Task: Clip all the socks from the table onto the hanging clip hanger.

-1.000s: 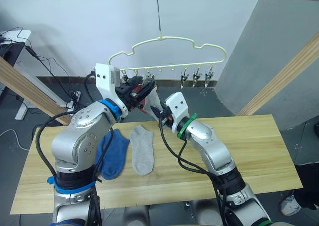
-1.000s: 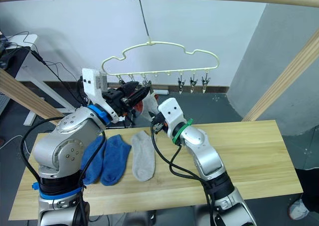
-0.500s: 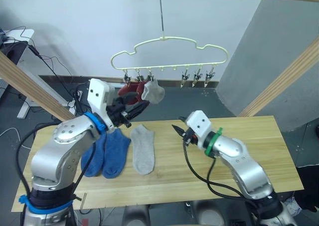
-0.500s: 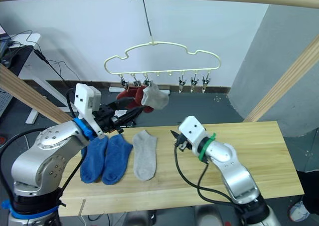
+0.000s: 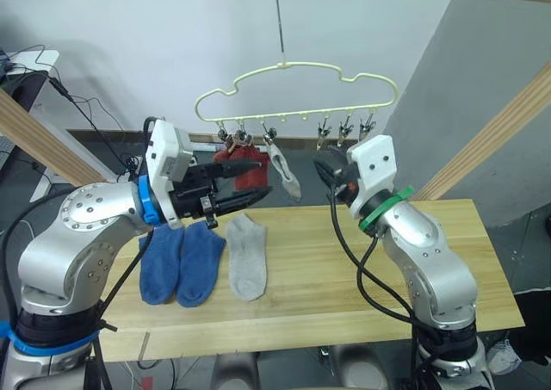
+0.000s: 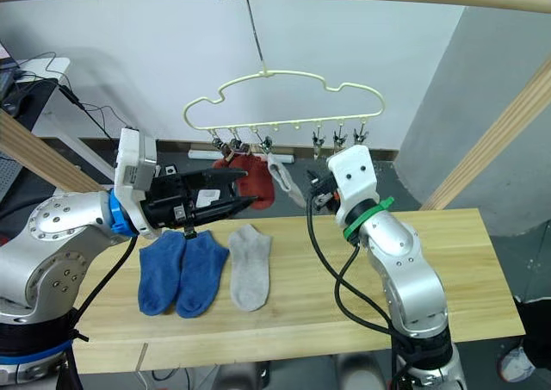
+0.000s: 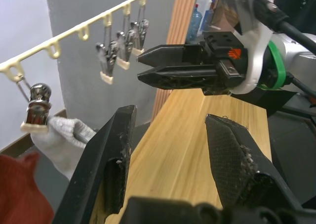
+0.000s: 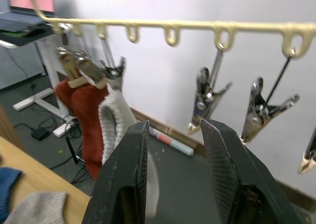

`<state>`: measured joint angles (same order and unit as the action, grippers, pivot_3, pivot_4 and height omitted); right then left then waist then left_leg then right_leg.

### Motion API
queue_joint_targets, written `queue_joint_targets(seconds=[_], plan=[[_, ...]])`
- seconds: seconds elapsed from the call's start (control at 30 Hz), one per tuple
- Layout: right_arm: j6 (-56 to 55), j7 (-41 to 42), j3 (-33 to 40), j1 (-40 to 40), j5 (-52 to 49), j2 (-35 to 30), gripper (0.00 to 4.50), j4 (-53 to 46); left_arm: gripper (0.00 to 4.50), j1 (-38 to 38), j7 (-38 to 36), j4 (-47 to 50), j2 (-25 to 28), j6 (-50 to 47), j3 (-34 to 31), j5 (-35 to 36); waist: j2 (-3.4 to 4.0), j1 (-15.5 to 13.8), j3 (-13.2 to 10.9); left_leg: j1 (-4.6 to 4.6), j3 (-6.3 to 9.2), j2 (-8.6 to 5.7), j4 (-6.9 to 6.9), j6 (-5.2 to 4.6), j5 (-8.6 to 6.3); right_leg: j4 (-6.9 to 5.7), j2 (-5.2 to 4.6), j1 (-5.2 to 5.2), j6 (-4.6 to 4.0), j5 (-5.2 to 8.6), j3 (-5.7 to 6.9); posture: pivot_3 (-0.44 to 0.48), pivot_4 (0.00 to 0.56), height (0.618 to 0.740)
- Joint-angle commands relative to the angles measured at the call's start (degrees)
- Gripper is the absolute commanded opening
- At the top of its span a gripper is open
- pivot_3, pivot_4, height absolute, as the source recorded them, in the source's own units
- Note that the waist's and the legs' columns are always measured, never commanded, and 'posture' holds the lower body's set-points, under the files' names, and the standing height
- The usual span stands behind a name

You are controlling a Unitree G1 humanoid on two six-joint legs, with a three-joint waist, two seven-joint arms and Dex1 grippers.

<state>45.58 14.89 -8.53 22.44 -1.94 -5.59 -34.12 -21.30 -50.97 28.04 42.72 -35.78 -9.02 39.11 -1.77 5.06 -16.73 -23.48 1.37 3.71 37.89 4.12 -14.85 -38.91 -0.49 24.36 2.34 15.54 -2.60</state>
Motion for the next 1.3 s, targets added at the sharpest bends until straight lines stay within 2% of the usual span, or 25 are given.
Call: queue_joint_targets(seconds=[0.03,0.33,0.43,0.5,1.3], plan=[[0.1,-1.8,0.9,1.2,-0.9,1.3,1.69,0.6,2.44,-0.6,-0.5,0.4,-0.2,4.1,0.6,-2.0,0.00,0.0,0.0,-0.04,0.00,0.00,-0.02,0.00,0.00,0.00,0.00,0.05,-0.02,0.01,0.00,-0.147,0.290,0.740],[-1.1,-4.9,3.4,5.0,-1.9,4.4,1.69,6.5,2.44,-2.5,0.2,-1.3,-0.9,5.4,2.1,-2.9,0.00,0.0,0.0,-0.44,0.00,0.00,0.00,0.00,0.00,-0.11,0.00,0.51,-0.06,0.01,0.01,-0.139,0.280,0.740],[-1.5,-5.2,3.2,5.6,-1.9,4.2,2.30,7.3,2.44,-2.8,0.3,-1.5,-1.0,5.7,2.4,-3.3,0.00,0.0,0.0,-0.46,-0.01,0.00,-0.01,0.00,0.00,-0.10,0.00,0.54,-0.06,0.02,0.01,-0.138,0.276,0.740],[-1.2,-5.5,3.0,5.9,-1.9,4.2,2.95,7.6,2.44,-3.1,0.2,-1.9,-1.1,5.9,2.6,-3.5,0.00,0.0,0.0,-0.49,-0.02,0.00,-0.01,0.00,0.00,-0.11,0.00,0.58,-0.06,0.01,0.00,-0.139,0.272,0.740],[-2.5,-7.6,1.3,10.5,-2.9,8.2,2.95,8.3,2.44,-2.5,0.2,-1.9,-1.0,6.0,3.3,-3.9,0.00,0.0,0.0,-0.49,-0.01,0.01,0.03,0.00,0.01,-0.18,0.00,0.59,-0.07,0.01,0.01,-0.138,0.263,0.740]])
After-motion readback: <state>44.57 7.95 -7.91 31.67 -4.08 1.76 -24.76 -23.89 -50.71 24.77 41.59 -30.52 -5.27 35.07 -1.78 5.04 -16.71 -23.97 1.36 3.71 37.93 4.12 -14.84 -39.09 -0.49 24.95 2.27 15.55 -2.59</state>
